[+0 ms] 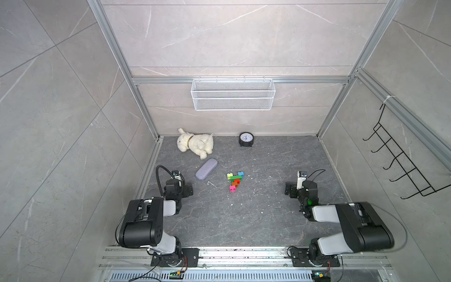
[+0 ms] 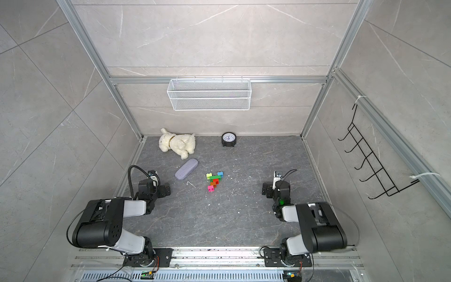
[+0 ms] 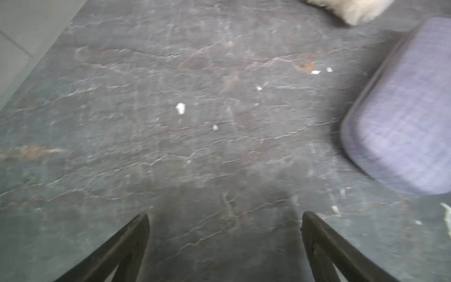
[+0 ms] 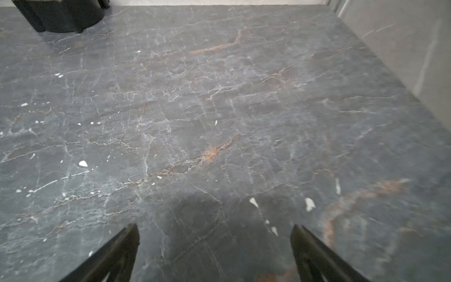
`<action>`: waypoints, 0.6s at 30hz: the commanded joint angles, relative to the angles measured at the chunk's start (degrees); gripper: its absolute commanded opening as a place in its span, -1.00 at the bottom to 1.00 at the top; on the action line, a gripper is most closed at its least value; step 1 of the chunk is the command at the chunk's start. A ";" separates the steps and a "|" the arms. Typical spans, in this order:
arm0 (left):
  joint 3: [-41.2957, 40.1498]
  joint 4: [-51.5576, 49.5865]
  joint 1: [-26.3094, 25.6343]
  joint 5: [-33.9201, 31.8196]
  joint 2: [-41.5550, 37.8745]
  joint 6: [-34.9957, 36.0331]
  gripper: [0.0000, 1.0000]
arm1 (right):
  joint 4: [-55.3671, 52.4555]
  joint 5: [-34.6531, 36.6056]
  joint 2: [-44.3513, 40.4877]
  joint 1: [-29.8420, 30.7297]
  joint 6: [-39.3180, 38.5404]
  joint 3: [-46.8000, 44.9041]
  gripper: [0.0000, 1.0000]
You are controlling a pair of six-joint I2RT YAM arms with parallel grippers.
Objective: Assemble the letter y with lego
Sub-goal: Reset both arms
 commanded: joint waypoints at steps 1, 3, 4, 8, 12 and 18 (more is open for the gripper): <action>1.15 11.38 0.44 -1.17 -0.73 0.83 1.00 | 9.67 -6.29 -0.49 -0.26 -2.91 3.18 0.99; 0.85 12.91 0.43 -1.32 -0.32 0.86 1.00 | 4.89 -8.56 -0.51 -0.07 -3.90 5.25 0.99; 1.01 11.66 0.44 -1.19 -0.74 0.86 1.00 | 4.89 -8.47 -0.62 -0.16 -3.55 5.47 0.99; 0.68 12.57 0.42 -1.22 -0.73 1.00 1.00 | 8.34 -8.13 0.11 -0.16 -3.57 4.58 0.99; 0.86 12.14 0.44 -1.29 -0.80 1.05 0.99 | 8.92 -8.10 0.29 -0.12 -3.66 4.32 0.99; 0.80 12.20 0.42 -1.25 -0.80 1.04 1.00 | 8.11 -8.81 0.23 -0.20 -3.82 4.58 0.99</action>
